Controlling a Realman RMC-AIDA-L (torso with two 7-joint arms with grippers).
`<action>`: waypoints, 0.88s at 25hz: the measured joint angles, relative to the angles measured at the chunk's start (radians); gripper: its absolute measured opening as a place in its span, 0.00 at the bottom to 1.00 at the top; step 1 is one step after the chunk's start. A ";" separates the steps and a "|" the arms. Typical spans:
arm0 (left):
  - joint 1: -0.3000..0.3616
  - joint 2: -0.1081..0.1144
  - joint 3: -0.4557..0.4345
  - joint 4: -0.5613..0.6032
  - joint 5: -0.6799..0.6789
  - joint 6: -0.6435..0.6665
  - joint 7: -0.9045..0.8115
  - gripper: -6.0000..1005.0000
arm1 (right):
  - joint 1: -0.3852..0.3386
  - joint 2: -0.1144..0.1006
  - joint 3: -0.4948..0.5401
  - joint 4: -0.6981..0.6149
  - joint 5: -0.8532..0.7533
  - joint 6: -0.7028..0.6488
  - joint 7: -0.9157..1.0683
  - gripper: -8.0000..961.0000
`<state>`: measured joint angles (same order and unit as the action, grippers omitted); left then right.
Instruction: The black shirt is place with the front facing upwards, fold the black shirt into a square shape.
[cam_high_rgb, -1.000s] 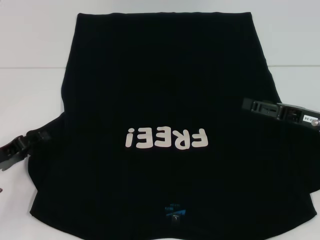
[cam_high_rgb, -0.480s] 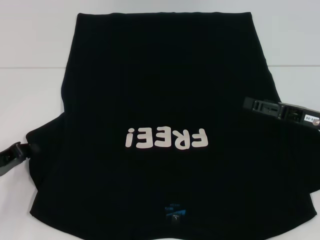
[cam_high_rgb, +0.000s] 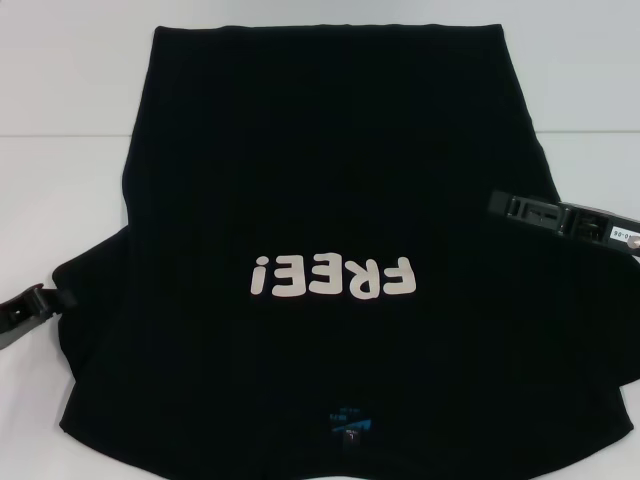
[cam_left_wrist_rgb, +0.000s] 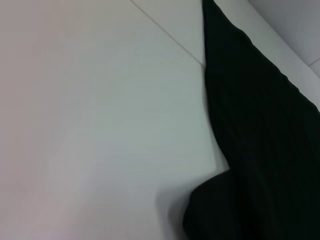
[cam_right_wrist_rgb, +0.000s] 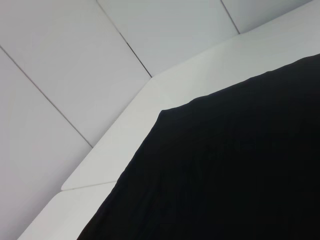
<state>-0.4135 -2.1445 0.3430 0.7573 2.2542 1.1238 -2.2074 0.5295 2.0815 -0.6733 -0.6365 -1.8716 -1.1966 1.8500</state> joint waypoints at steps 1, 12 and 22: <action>0.001 0.000 -0.002 0.002 -0.002 0.002 0.000 0.03 | 0.000 0.000 0.000 0.000 0.000 0.000 0.000 0.98; 0.019 0.001 -0.011 0.079 -0.002 0.008 -0.056 0.01 | -0.002 0.000 0.000 0.000 0.000 -0.001 0.000 0.98; 0.025 0.004 -0.022 0.095 0.001 -0.005 -0.088 0.01 | -0.002 0.000 0.000 0.000 0.000 -0.001 0.004 0.98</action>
<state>-0.3882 -2.1405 0.3206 0.8526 2.2552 1.1188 -2.2955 0.5277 2.0816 -0.6734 -0.6365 -1.8714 -1.1981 1.8538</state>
